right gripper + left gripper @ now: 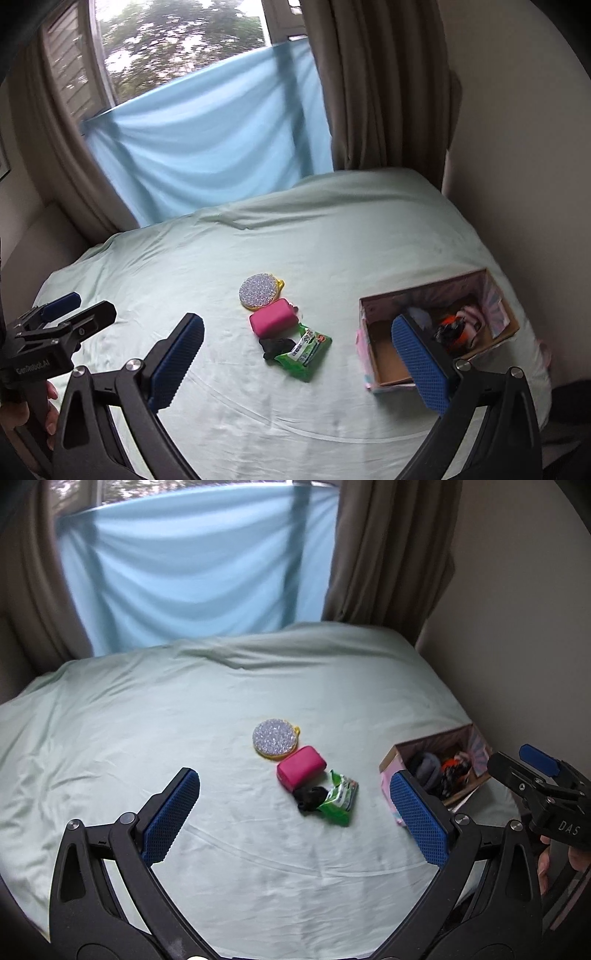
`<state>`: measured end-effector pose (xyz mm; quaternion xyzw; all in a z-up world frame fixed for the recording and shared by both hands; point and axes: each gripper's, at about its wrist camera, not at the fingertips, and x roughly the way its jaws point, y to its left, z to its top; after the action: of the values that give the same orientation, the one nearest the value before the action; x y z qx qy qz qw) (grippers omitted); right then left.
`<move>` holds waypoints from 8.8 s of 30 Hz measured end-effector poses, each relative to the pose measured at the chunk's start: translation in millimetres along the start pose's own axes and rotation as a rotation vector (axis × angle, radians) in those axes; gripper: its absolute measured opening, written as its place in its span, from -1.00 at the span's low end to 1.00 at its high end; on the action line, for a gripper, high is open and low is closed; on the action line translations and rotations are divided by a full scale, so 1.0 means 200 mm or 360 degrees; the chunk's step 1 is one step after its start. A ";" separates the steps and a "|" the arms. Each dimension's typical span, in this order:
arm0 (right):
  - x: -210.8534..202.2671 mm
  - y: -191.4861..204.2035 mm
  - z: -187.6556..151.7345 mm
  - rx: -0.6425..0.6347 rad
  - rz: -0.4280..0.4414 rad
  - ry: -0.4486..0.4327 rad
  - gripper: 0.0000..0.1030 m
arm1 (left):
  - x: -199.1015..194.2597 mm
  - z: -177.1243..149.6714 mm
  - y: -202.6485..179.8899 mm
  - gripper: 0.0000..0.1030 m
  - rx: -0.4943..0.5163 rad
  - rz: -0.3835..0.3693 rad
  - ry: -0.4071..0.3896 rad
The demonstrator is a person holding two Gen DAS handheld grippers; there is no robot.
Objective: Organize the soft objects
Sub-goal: 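Lower the left tool onto the pink pouch while the right tool approaches the green wipes pack, then grasp and lift the pink pouch with the left tool while the right tool lifts the wipes pack, then carry pouch and wipes over the box and open both tools to drop them, then move the left tool to the glitter sponge while the right tool approaches the black scrunchie, then grasp the glitter sponge with the left tool while the right tool grasps the black scrunchie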
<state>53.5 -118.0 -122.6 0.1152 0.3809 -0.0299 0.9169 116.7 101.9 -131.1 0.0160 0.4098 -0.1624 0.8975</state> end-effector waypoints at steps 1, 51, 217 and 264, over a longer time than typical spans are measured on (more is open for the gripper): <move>0.05 0.01 -0.01 0.0032 -0.0020 0.0006 0.97 | 0.05 0.01 0.02 0.99 0.0021 -0.0019 0.0019; 1.72 -0.18 -0.62 0.0667 -0.0190 0.0591 -0.30 | 2.15 -0.23 -0.16 0.28 0.0739 -0.0266 0.0816; 0.79 0.21 -0.30 -0.0046 0.0010 0.0251 1.00 | 0.84 0.01 0.43 0.99 0.0009 0.0003 0.0333; 1.83 0.20 -0.72 -0.0197 -0.0164 0.0277 -0.33 | 2.26 -0.09 0.19 -0.32 0.0545 -0.0219 0.0314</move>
<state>218.8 -33.0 -472.8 0.0410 0.4657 -0.0432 0.8829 392.1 14.3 -482.0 0.1561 0.4622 -0.2883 0.8240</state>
